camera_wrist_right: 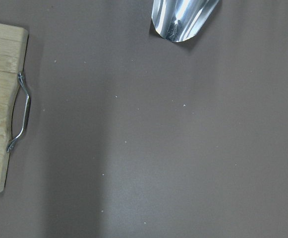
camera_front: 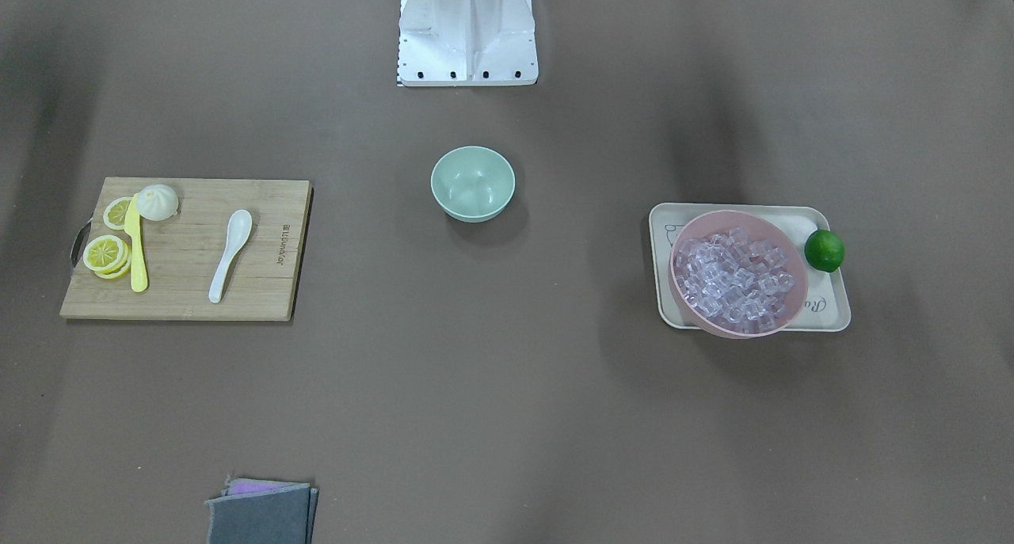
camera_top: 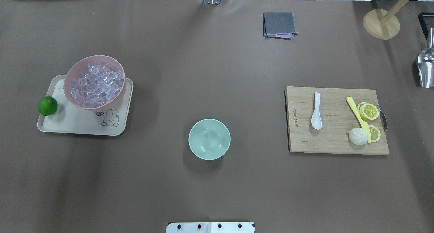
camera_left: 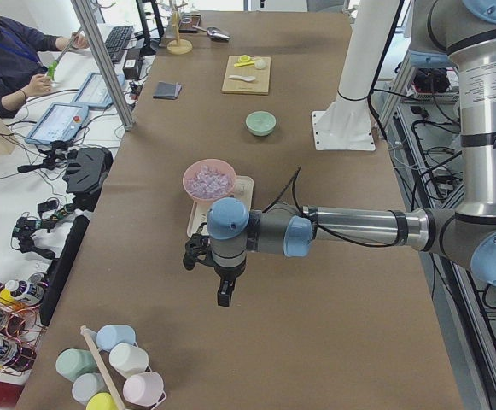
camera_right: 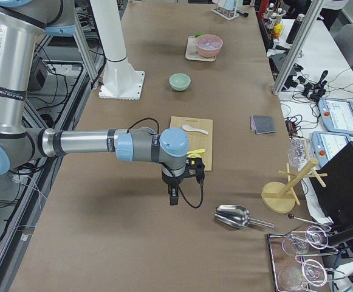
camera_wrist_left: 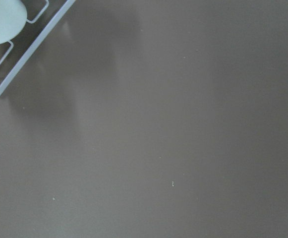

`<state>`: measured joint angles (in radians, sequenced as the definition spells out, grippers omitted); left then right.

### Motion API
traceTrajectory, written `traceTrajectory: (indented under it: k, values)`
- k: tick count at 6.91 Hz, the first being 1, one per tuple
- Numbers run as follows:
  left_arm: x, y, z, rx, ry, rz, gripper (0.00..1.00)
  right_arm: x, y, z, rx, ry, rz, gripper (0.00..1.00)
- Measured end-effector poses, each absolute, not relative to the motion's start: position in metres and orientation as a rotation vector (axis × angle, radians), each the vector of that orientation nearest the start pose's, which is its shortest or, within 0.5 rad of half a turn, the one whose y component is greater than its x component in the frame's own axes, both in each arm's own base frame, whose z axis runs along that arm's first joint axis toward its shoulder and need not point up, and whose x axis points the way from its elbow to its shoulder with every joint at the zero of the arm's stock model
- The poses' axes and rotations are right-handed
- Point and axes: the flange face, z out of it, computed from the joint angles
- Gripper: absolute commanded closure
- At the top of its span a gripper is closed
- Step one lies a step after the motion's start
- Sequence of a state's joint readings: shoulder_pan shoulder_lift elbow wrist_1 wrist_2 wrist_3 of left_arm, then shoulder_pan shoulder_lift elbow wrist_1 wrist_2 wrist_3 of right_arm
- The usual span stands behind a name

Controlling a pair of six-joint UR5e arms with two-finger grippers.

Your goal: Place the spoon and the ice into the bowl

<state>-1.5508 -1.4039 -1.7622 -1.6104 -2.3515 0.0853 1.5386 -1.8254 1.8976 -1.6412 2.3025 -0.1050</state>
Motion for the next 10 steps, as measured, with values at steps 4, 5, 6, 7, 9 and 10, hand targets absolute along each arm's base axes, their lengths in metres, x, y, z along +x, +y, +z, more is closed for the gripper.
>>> traceTrajectory:
  k: [4,5,6,7,9,10]
  values:
    - [-0.055,-0.426,0.623,0.111,0.781,0.134,0.01,0.054,-0.385,0.62,0.028,-0.733,-0.132,0.0]
    - [-0.056,-0.428,0.615,0.126,0.78,0.139,0.01,0.054,-0.386,0.618,0.033,-0.737,-0.135,0.0]
    - [-0.056,-0.433,0.607,0.142,0.779,0.144,0.01,0.053,-0.387,0.614,0.041,-0.745,-0.14,0.0]
    - [-0.057,-0.436,0.599,0.162,0.779,0.148,0.01,0.052,-0.39,0.61,0.052,-0.75,-0.146,0.0]
    - [-0.061,-0.448,0.574,0.227,0.777,0.166,0.01,0.052,-0.406,0.589,0.134,-0.751,-0.177,0.0]
    - [-0.064,-0.46,0.56,0.292,0.771,0.184,0.01,0.051,-0.412,0.577,0.2,-0.749,-0.198,0.0]
